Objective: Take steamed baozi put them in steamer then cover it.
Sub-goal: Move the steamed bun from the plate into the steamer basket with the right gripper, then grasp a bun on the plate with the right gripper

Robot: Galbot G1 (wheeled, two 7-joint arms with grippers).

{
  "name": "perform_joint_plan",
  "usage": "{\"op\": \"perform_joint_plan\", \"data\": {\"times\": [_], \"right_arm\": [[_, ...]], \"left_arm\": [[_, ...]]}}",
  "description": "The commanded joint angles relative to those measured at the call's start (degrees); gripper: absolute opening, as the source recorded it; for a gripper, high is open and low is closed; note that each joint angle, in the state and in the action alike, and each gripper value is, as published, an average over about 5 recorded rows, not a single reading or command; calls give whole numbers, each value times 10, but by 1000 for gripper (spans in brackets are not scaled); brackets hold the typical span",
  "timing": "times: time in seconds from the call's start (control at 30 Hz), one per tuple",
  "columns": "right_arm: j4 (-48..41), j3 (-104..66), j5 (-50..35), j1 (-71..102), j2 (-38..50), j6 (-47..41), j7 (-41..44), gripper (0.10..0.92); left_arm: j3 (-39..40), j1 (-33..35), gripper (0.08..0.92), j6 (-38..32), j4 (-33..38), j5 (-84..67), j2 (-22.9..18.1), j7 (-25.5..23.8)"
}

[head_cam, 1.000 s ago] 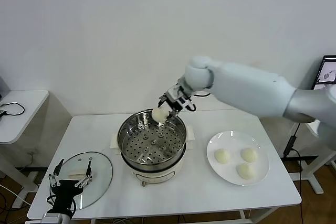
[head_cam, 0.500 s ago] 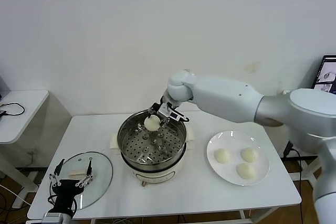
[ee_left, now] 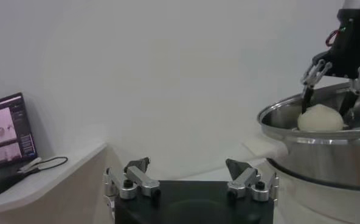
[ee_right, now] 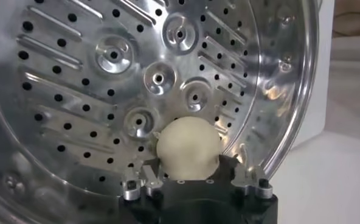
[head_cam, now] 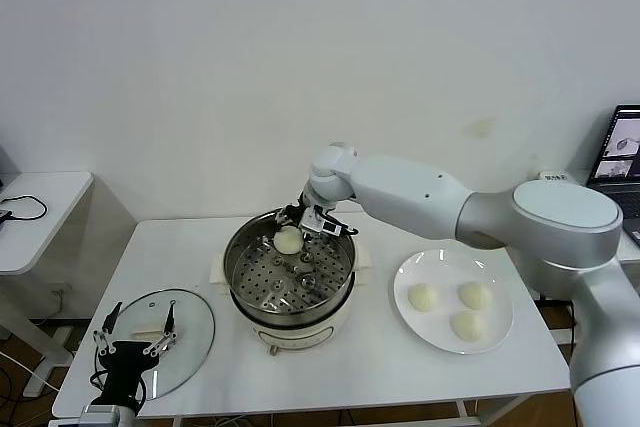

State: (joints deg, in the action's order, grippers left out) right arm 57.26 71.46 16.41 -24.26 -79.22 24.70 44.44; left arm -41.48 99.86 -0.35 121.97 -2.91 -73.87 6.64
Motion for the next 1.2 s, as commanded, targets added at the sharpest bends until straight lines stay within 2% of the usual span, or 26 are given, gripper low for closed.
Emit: {"op": "perform_joint_plan", "data": {"times": [0.03, 0.13, 0.23, 0.33, 0.43, 0.63, 0.83, 1.0, 1.2], "right_arm": [[1, 0, -20, -9, -3, 9, -2, 812], [51, 10, -88, -53, 25, -37, 29, 822], [121, 26, -182, -106, 68, -122, 69, 823], [192, 34, -258, -147, 124, -220, 91, 823], [252, 35, -282, -171, 188, -301, 102, 823], [360, 47, -291, -184, 332, -394, 105, 823], [428, 61, -254, -146, 465, -422, 99, 823], [430, 37, -213, -63, 515, -422, 93, 823], [398, -46, -172, 77, 518, -426, 91, 823]], "left_arm": [[0, 0, 823, 0, 1, 0, 0, 0], [-1, 1, 823, 1, 3, -1, 1, 0], [-2, 2, 823, 8, 9, -2, 3, 3], [-3, 1, 823, 45, 23, -14, 5, 14], [-3, -4, 823, 91, 37, -29, 8, 26], [-2, -9, 823, 120, 52, -32, 17, 32], [0, -14, 823, 117, 48, -31, 28, 32], [4, -19, 823, 117, 39, -24, 32, 28], [3, -21, 823, 118, 30, -17, 34, 26]]}}
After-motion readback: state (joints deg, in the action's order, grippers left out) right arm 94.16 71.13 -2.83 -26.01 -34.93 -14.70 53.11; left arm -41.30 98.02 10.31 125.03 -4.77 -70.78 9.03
